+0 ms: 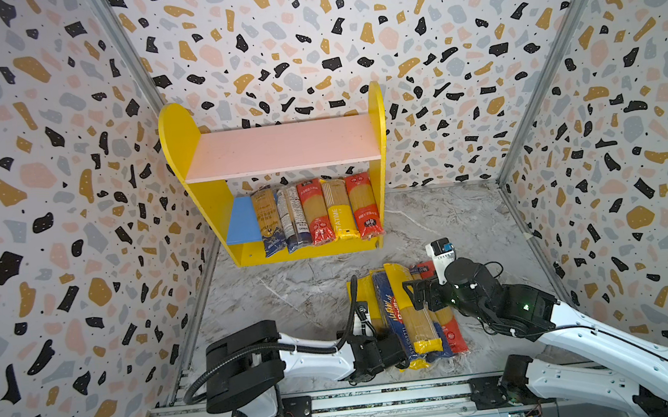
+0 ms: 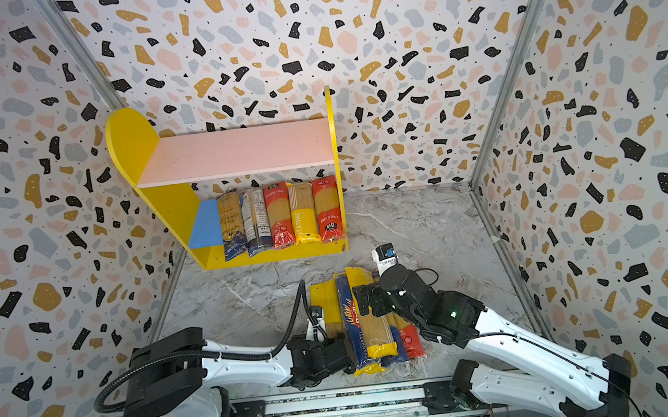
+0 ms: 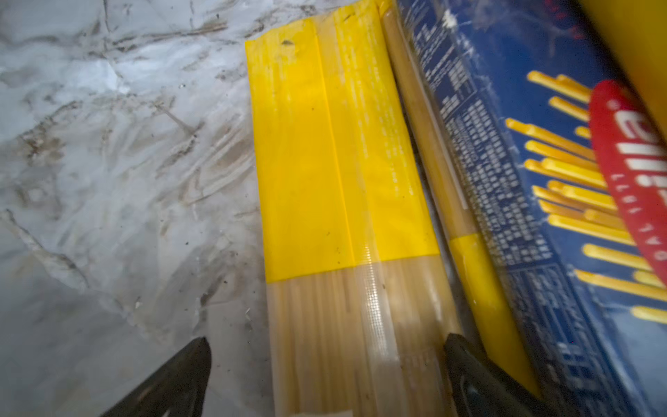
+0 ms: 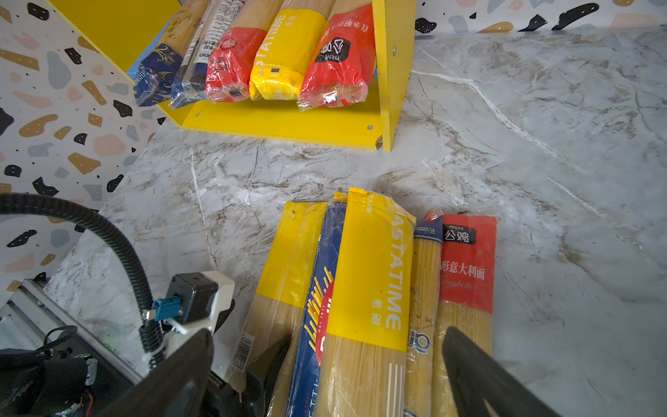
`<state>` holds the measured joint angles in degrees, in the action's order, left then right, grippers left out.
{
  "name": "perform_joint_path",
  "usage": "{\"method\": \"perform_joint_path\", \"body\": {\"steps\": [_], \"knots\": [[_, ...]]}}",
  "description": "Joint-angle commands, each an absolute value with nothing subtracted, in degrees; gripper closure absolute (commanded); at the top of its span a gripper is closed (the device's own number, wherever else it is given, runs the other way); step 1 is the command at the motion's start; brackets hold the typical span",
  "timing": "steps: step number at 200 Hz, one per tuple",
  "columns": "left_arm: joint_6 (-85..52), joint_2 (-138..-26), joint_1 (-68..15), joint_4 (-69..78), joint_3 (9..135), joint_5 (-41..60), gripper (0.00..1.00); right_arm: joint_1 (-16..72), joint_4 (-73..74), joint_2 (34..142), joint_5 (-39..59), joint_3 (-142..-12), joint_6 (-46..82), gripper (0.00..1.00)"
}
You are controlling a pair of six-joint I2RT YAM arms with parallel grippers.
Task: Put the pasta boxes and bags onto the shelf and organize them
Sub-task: 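Withdraw the left gripper and lower it onto the yellow-band clear spaghetti bag, then close the left gripper on the yellow-band bag and lift it upright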
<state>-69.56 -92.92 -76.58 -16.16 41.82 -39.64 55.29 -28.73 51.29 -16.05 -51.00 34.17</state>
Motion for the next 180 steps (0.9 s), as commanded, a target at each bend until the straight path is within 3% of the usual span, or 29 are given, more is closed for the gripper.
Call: {"method": "perform_joint_path", "body": {"steps": [1,99,147,166,180], "knots": [[-69.95,-95.07,-76.81,-16.71,43.42,-38.46,0.00,54.77,-29.06,49.19,-15.99,-50.61,33.57,0.01],[-68.80,-97.38,-76.77,-9.88,40.49,-31.70,0.02,54.14,-29.28,47.47,-15.56,-49.65,33.95,0.01],[-67.95,-96.50,-76.73,-7.25,37.22,-29.04,0.40,53.97,-29.05,46.68,-14.77,-49.53,33.93,0.01],[-67.77,-96.68,-76.73,-7.38,37.02,-28.49,0.60,53.95,-29.00,46.50,-14.59,-49.56,34.01,0.01],[-67.55,-96.27,-76.79,-7.38,36.63,-28.32,0.65,53.96,-28.92,46.41,-14.55,-49.39,34.01,0.01]]}}
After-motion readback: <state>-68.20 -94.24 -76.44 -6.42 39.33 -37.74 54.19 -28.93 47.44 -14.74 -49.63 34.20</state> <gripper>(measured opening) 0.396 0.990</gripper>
